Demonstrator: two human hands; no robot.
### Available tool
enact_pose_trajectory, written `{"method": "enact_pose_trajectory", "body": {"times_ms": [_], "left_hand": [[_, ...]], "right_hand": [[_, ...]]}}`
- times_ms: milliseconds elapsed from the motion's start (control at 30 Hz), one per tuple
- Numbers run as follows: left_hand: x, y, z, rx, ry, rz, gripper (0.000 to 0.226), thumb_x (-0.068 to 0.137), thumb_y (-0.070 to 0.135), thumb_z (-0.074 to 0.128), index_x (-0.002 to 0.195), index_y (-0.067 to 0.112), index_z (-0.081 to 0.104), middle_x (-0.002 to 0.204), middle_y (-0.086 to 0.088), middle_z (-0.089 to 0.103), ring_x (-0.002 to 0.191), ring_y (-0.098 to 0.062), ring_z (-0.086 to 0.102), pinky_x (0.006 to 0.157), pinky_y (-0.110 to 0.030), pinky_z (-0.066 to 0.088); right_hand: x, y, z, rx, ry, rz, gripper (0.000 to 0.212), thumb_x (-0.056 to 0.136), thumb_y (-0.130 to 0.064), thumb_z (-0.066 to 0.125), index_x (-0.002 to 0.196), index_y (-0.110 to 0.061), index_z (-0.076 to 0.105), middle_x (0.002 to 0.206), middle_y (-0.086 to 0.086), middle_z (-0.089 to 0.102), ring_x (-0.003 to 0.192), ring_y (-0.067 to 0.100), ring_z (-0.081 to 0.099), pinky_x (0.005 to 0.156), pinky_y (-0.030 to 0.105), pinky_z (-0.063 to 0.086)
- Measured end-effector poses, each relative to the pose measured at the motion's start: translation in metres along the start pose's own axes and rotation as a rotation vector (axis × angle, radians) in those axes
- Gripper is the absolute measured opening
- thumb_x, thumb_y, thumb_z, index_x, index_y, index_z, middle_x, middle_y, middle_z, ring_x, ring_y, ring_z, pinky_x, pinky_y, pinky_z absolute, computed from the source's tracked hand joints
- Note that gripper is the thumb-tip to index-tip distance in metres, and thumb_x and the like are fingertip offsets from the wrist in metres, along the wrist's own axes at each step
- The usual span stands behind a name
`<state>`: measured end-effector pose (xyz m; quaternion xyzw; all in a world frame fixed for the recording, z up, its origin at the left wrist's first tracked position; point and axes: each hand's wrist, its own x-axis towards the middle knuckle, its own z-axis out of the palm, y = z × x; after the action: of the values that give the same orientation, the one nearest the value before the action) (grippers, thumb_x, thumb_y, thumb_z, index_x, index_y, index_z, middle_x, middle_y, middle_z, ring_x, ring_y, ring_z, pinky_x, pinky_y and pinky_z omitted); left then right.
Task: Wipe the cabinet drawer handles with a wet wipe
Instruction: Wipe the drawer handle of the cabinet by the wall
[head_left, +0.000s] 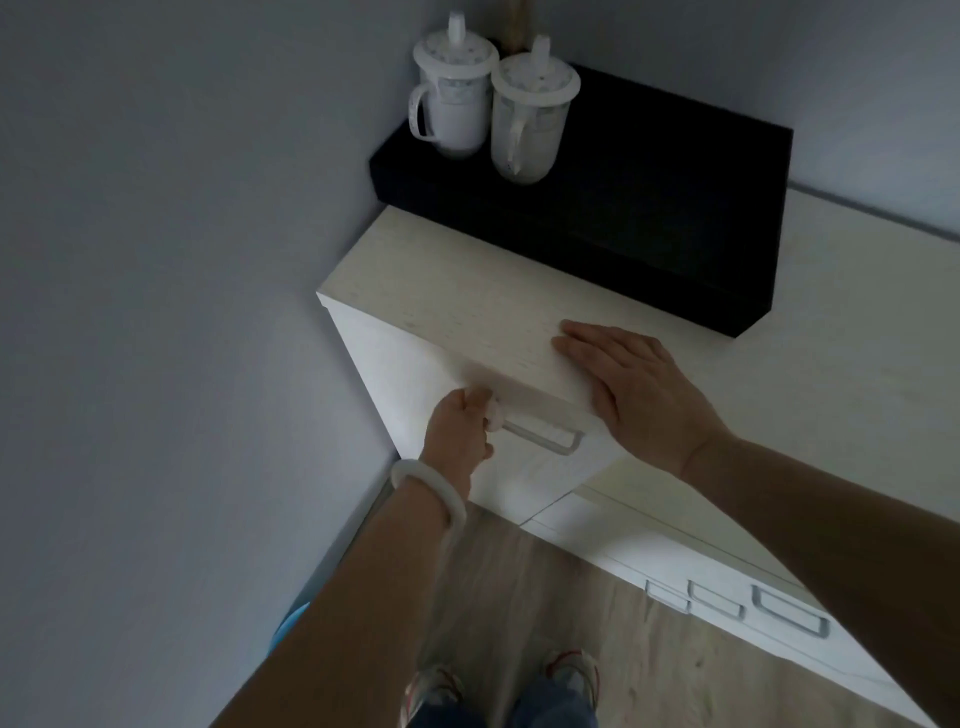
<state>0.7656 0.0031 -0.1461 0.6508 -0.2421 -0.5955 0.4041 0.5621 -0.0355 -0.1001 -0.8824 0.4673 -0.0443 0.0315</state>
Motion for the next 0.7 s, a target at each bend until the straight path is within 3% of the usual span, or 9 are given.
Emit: {"method": "enact_pose_trajectory", "body": {"times_ms": [67,133,300,500,700], "left_hand": [[-0.001,-0.007,0.013,0.063,0.080,0.000,0.031,0.104,0.029,0.038,0.094,0.005,0.055,0.076,-0.004,0.046,0.057,-0.011,0.036,0.060,-0.028,0.039],[-0.011,-0.014,0.024,-0.068,0.078,-0.050,0.028,0.105,0.027,0.034,0.087,0.013,0.050,0.074,-0.001,0.042,0.055,-0.011,0.033,0.051,-0.025,0.036],[-0.041,-0.024,0.029,-0.104,-0.137,-0.076,0.024,0.106,0.025,0.037,0.087,0.012,0.046,0.069,0.000,0.037,0.051,-0.007,0.033,0.047,-0.020,0.033],[-0.029,-0.013,0.017,-0.280,-0.033,-0.080,0.022,0.104,0.021,0.041,0.083,0.015,0.044,0.068,0.002,0.038,0.049,-0.005,0.032,0.045,-0.018,0.033],[-0.051,-0.026,0.075,-0.296,-0.046,-0.184,0.010,0.104,0.017,0.037,0.097,0.013,0.044,0.069,0.001,0.038,0.051,-0.007,0.033,0.043,-0.018,0.033]], "right_hand": [[0.000,0.000,0.001,-0.009,-0.006,0.001,0.054,0.095,-0.030,0.026,0.148,-0.026,0.032,0.155,-0.007,0.032,0.139,0.013,0.031,0.115,0.031,0.020],[0.001,0.000,0.001,-0.006,-0.010,0.001,0.054,0.096,-0.030,0.026,0.149,-0.025,0.032,0.155,-0.007,0.032,0.140,0.013,0.030,0.116,0.033,0.021],[0.000,0.000,0.000,-0.005,0.000,0.002,0.053,0.095,-0.029,0.028,0.148,-0.025,0.032,0.154,-0.006,0.032,0.139,0.014,0.031,0.115,0.031,0.019],[0.001,0.000,0.000,0.000,0.001,0.001,0.053,0.096,-0.030,0.027,0.149,-0.025,0.031,0.155,-0.006,0.032,0.139,0.014,0.030,0.115,0.031,0.018],[0.001,0.000,0.000,0.007,-0.006,-0.008,0.054,0.095,-0.028,0.028,0.148,-0.023,0.034,0.155,-0.004,0.032,0.140,0.014,0.030,0.116,0.033,0.018]]}}
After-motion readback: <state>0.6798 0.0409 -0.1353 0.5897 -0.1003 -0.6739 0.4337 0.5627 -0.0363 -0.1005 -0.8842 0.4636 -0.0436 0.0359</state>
